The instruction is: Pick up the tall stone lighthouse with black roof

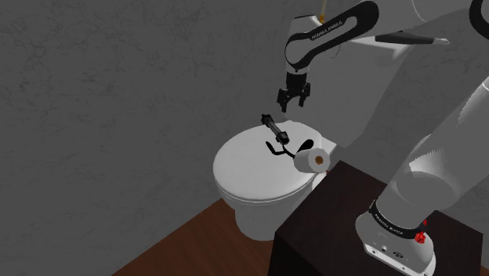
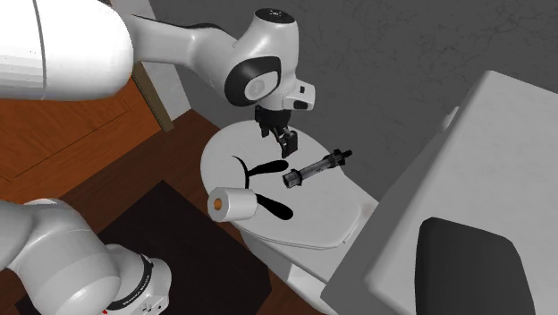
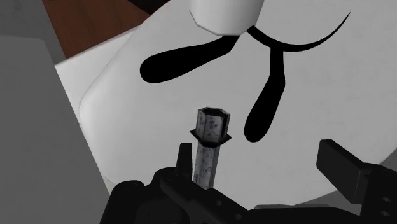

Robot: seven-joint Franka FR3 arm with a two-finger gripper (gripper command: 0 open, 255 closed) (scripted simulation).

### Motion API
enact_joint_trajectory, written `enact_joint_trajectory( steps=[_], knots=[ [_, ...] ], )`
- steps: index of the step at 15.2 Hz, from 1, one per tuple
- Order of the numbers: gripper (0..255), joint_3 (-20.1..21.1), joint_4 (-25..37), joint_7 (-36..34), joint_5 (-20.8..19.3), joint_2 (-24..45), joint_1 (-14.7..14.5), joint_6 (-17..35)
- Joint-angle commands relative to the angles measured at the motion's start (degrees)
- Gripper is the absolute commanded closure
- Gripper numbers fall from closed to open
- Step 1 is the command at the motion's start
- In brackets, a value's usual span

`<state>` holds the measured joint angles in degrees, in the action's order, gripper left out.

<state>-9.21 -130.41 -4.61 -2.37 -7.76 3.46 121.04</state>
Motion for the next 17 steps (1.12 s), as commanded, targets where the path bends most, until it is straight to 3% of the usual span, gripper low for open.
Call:
enact_joint_trajectory(
  steps=[1, 9, 17],
  knots=[
    [0, -0.2, 2.4, -0.1, 0.8, 4.8, 0.0, 2.5],
    [0, -1.1, 13.4, 1.1, 4.8, 22.6, 1.7, 8.8],
    [0, -0.5, 29.3, 1.7, 8.6, 40.6, 4.7, 10.5]
  ],
)
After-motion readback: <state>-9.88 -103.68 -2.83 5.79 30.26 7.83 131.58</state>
